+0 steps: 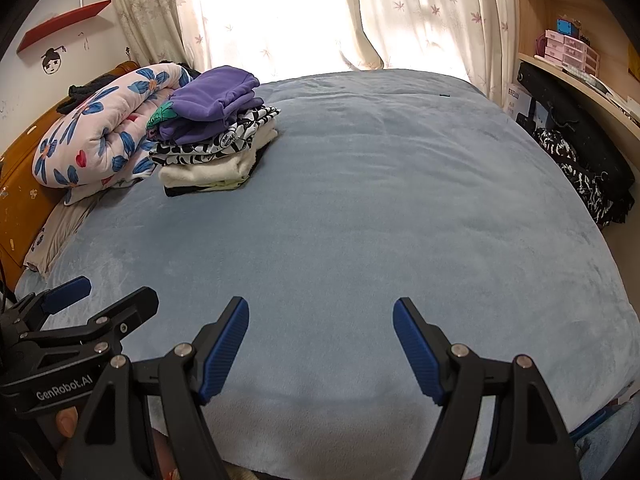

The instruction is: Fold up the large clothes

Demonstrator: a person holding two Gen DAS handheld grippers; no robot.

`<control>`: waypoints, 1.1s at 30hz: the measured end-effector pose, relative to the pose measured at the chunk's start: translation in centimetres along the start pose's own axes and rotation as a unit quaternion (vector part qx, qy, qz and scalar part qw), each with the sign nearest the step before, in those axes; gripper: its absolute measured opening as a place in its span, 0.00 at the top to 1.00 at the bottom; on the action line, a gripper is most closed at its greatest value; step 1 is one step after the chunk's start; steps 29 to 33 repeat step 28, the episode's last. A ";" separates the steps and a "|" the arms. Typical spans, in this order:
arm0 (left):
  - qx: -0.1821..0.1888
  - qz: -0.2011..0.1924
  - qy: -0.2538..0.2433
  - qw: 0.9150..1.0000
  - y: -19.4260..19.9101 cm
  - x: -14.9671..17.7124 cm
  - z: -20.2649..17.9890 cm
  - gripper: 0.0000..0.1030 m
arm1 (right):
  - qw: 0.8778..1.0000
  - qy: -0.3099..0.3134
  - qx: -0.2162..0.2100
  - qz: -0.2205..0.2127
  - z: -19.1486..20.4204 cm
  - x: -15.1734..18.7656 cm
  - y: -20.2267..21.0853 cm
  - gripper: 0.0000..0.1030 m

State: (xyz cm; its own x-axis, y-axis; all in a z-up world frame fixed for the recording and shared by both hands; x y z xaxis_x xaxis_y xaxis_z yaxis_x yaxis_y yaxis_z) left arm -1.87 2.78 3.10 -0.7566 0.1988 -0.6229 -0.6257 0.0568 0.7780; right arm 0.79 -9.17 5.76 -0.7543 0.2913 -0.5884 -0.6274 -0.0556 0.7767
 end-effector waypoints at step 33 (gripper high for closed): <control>0.007 0.005 0.006 1.000 -0.4 0.2 0.2 0.01 | 1.000 0.001 0.002 0.001 0.0 0.1 0.0 0.27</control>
Point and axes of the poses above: each gripper's, at about its wrist camera, not at the fingertips, and y roughly against the way its jaws point, z to its left, x to its underside, the point moved 4 cm from there along -y, roughly the way its jaws point, and after that the axes turned 13 degrees about -y, right-handed, at the moved point
